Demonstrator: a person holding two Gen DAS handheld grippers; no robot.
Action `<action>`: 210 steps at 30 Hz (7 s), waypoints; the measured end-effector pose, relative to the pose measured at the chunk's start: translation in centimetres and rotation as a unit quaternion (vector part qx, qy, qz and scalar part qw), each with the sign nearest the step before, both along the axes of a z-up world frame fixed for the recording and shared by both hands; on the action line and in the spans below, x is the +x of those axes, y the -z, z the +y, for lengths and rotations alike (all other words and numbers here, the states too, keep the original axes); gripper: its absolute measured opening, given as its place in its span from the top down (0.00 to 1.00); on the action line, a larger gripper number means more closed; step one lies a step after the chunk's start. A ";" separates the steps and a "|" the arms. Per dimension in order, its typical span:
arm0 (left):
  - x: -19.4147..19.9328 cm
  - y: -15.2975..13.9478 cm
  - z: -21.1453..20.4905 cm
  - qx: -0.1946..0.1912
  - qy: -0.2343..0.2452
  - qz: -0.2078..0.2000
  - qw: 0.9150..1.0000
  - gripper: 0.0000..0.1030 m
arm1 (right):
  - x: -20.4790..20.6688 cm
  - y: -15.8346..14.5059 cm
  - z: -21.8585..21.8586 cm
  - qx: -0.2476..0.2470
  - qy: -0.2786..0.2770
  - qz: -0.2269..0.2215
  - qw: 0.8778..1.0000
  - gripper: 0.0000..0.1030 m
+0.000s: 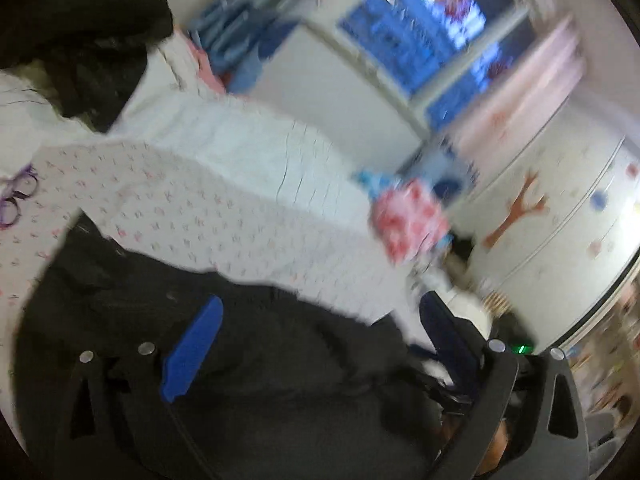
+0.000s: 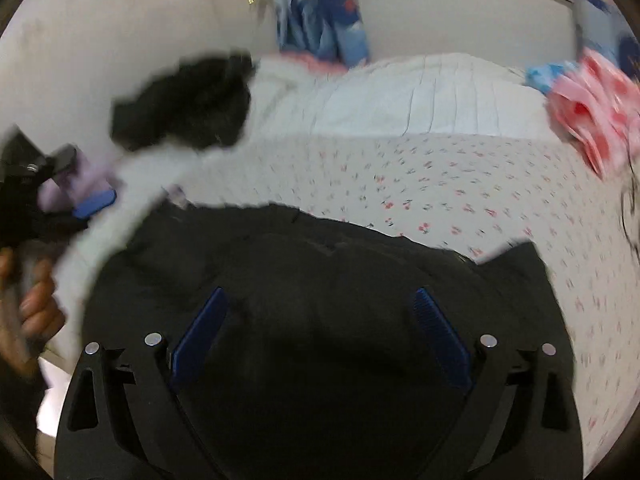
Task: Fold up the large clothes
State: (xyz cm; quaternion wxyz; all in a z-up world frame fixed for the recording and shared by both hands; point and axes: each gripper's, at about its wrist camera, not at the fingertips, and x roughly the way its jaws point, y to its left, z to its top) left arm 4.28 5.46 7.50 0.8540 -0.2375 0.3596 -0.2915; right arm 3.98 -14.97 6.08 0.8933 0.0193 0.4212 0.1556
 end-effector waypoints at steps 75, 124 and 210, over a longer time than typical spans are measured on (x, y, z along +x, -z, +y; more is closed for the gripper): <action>-9.4 8.1 -2.7 0.278 -0.077 -0.080 0.954 0.07 | -0.9 4.9 -2.9 0.034 0.094 0.046 0.994 0.07; -19.0 6.8 9.8 -0.104 -0.081 0.125 0.983 0.75 | -30.0 -2.4 -20.2 0.430 0.129 -0.057 0.892 0.88; -20.7 4.9 -28.8 0.182 0.203 -0.092 0.958 0.68 | -22.8 -11.9 -25.5 0.098 0.129 -0.185 0.969 0.10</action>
